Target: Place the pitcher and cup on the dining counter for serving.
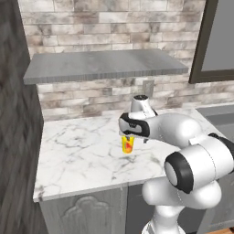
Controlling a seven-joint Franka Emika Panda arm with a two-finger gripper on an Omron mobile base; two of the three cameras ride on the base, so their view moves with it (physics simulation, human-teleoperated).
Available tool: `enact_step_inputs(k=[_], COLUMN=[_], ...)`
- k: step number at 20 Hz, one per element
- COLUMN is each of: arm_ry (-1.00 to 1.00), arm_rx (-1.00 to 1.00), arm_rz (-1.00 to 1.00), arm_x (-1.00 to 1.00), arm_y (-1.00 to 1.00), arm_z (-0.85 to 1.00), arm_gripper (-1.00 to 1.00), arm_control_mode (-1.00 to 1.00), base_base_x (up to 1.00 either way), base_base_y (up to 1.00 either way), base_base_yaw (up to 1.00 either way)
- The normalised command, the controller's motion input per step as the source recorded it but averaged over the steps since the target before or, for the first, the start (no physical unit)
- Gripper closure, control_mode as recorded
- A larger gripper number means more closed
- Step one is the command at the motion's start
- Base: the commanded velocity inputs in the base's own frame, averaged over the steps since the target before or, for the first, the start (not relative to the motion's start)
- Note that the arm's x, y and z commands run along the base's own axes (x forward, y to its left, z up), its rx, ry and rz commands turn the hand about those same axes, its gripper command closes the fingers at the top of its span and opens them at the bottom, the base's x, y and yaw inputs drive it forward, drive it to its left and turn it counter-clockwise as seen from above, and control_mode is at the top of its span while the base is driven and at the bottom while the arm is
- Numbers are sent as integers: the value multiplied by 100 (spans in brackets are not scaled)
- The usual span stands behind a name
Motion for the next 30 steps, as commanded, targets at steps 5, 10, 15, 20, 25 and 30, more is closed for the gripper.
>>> enact_step_inputs(k=[5, 10, 15, 20, 25, 30], arm_ry=[0, 0, 0, 0, 1, 4], arm_rx=[0, 7, 4, 0, -1, -2], arm_rz=[-3, -1, 0, 0, 0, 0], arm_x=[1, -1, 0, 29, 39, 18], arm_y=[0, -4, -4, 0, 0, 0], arm_z=[-21, 28, 41, 7, -6, -32], arm_gripper=[-100, -100, -100, -100, -100, -100], arm_control_mode=[-100, -100, -100, -100, -100, -100], base_base_x=[0, 0, 0, 0, 0, 0], base_base_y=[0, 0, 0, 0, 0, 0], base_base_yaw=[0, 0, 0, 0, 0, 0])
